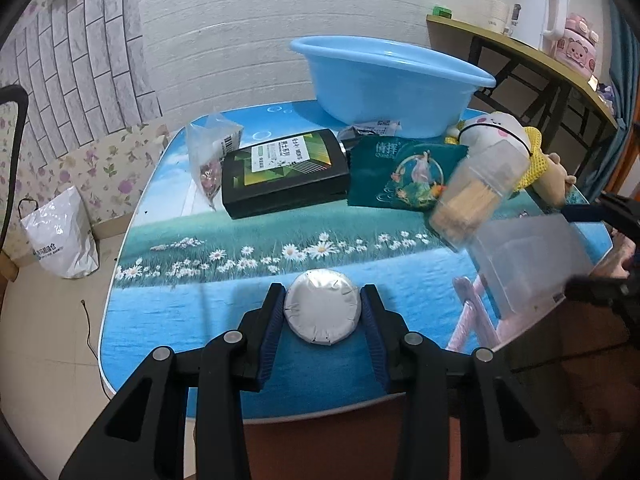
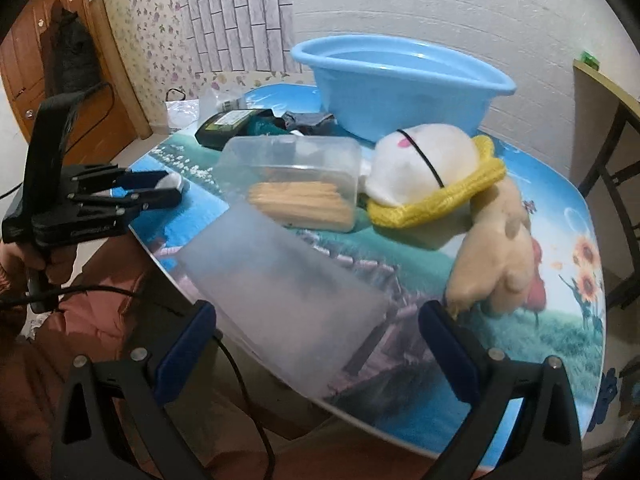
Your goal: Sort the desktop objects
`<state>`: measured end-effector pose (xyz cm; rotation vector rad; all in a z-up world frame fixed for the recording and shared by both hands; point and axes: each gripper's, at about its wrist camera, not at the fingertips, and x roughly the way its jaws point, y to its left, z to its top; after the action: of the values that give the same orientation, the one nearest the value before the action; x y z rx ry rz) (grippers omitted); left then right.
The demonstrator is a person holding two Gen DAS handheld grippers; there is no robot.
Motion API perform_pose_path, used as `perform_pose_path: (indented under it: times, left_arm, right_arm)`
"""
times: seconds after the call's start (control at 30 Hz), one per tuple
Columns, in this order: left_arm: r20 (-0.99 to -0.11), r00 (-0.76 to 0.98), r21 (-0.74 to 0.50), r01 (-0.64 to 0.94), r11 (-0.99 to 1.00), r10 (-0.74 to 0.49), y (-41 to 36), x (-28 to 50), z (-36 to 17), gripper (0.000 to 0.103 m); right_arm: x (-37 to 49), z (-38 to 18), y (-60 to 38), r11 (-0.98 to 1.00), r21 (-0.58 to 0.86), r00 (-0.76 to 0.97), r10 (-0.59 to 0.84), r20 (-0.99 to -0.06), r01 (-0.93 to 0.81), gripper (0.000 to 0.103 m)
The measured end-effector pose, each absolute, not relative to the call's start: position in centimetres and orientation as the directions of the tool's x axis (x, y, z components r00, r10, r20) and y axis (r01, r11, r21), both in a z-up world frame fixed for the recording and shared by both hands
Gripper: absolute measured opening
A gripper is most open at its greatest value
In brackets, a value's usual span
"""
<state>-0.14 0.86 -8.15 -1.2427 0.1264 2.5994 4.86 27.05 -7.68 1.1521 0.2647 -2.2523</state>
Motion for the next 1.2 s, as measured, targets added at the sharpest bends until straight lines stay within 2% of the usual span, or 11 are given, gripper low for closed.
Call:
perform_pose_path:
  times: [0.33, 0.5, 0.57, 0.67, 0.93, 1.03, 1.2]
  left_arm:
    - [-0.774, -0.603, -0.029, -0.273, -0.961, 0.195, 0.9, 0.2, -8.3, 0.041]
    - [-0.774, -0.604, -0.026, -0.273, -0.962, 0.193, 1.1, 0.3, -8.3, 0.043]
    - [-0.774, -0.602, -0.033, -0.270, -0.962, 0.196, 1.1, 0.3, -8.3, 0.043]
    - [-0.773, -0.603, -0.034, -0.270, -0.962, 0.196, 1.1, 0.2, -8.3, 0.043]
    - [-0.757, -0.623, -0.018, -0.286, -0.958, 0.200, 1.5, 0.3, -8.4, 0.052]
    - [-0.751, -0.630, -0.015, -0.279, -0.960, 0.195, 1.6, 0.3, -8.5, 0.058]
    - [-0.748, -0.637, -0.011, -0.270, -0.963, 0.187, 1.8, 0.4, -8.7, 0.064]
  right_arm:
    - [3.4, -8.8, 24.3, -0.727, 0.076, -0.397, -0.456, -0.796, 0.683, 0.103]
    - [3.2, -8.7, 24.8, -0.725, 0.135, -0.356, -0.481, -0.801, 0.675, 0.090]
    - [3.5, -8.5, 25.3, -0.724, 0.147, -0.349, -0.487, -0.801, 0.674, 0.081]
    - [4.0, -8.4, 26.1, -0.731, 0.156, -0.352, -0.491, -0.797, 0.665, 0.075]
    - [5.4, -7.9, 28.3, -0.773, 0.125, -0.401, -0.452, -0.797, 0.622, 0.070]
    - [5.5, -7.8, 29.5, -0.801, 0.120, -0.427, -0.431, -0.795, 0.586, 0.070]
    - [5.1, -8.0, 30.7, -0.871, 0.079, -0.484, -0.342, -0.806, 0.484, 0.068]
